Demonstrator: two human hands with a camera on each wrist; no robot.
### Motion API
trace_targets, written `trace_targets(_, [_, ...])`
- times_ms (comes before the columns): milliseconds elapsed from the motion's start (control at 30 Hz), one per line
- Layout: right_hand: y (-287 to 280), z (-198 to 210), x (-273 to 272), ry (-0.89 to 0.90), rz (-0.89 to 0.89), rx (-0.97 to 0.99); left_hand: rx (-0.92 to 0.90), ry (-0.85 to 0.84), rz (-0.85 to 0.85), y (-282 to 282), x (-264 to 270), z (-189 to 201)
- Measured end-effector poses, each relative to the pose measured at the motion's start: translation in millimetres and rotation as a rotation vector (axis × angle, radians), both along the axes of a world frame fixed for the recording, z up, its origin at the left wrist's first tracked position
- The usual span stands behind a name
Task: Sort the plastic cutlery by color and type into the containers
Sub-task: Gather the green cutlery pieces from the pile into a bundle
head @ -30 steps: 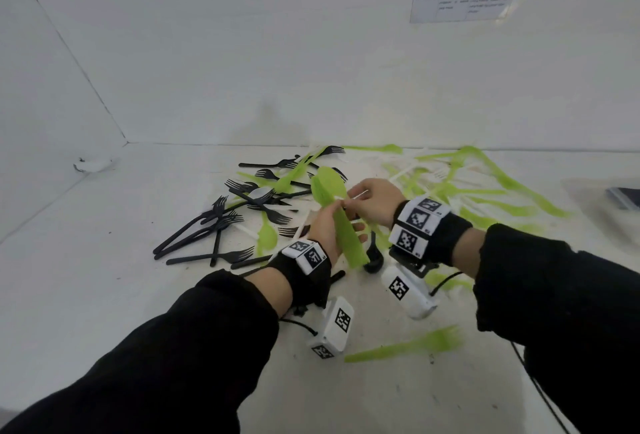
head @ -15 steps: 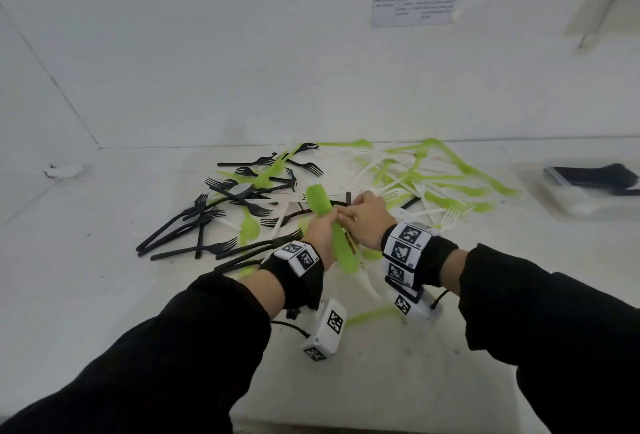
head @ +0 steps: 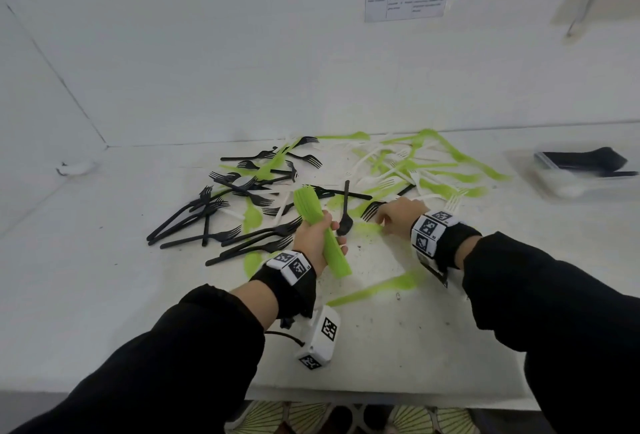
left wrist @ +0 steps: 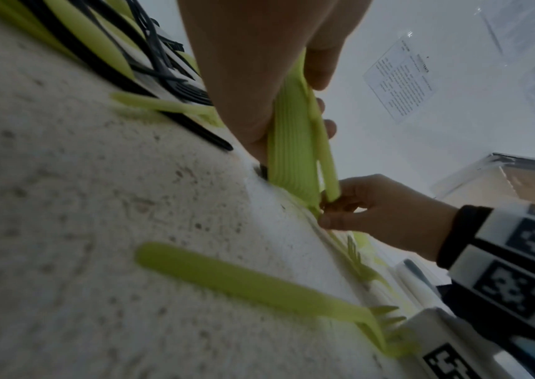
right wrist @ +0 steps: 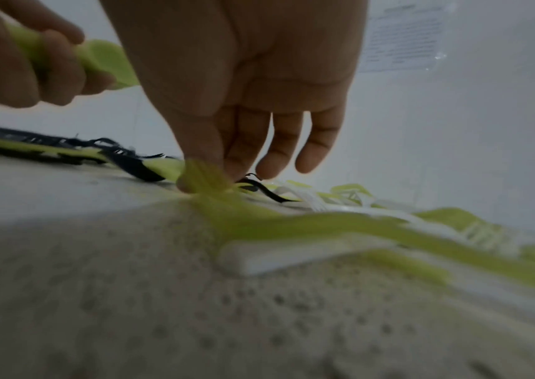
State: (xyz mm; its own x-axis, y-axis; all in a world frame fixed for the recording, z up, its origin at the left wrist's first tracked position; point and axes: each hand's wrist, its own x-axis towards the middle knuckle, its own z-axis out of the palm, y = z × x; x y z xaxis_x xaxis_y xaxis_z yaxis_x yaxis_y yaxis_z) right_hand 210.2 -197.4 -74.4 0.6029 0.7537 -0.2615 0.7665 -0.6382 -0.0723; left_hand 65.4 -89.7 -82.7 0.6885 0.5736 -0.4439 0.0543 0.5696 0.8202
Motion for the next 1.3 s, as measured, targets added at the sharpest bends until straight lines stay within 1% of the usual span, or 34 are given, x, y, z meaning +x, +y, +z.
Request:
trace_targets(67, [-2,3,0,0.059,-0.004,0.112,0.005,0.002,0.017,-1,1,-2])
trace_targets(200, [-5,12,4,0.064,-0.042,0.322,0.027,-0.011,0.036,-4,12,-1])
trace_targets(233, [-6,16,7,0.1,-0.049,0.376,0.023,-0.017,0.039,-5,16,0])
trace_targets(300, [-9,25,16,0.235,-0.068,0.517,0.025,-0.017,0.048,-6,25,1])
trace_targets(367, [-12,34,27,0.315,-0.139,0.598,0.025,-0.014,0.045,-9,36,4])
trace_targets(433, [-15,38,34,0.386,-0.205,0.564,0.008,-0.016,0.043,-16,48,6])
trace_targets(533, [-16,40,32,0.491,-0.185,0.516,0.042,-0.033,0.052,-30,69,8])
trace_targets(600, [-16,38,27,0.47,-0.168,0.583,0.069,-0.046,0.04,-39,83,8])
trace_targets(667, [-15,35,24,0.448,-0.169,0.654,0.057,-0.072,0.021,-49,93,8])
trace_targets(733, [-14,32,23,0.432,-0.139,0.657,0.013,-0.09,0.034,-56,102,6])
trace_targets(833, [-17,29,26,0.32,-0.038,0.518,-0.071,-0.071,0.047,-61,111,-3])
trace_targets(900, [-19,26,29,0.251,0.02,0.416,-0.068,-0.02,0.041,-66,115,-6])
trace_targets(967, [-22,23,34,0.222,0.07,0.354,-0.076,-0.032,0.077,-68,120,-11])
trace_targets(1033, [-23,20,41,0.233,0.092,0.327,-0.085,-0.048,0.097,-69,126,-14])
trace_targets(1133, [-22,14,55,0.258,0.095,0.321,-0.103,-0.041,0.077,-70,134,-17])
trace_targets(1200, [-23,11,61,0.284,0.083,0.354,-0.086,-0.028,0.06,-69,138,-19])
trace_targets(1300, [-24,10,65,0.373,0.07,0.438,-0.076,-0.02,0.07,-66,144,-22])
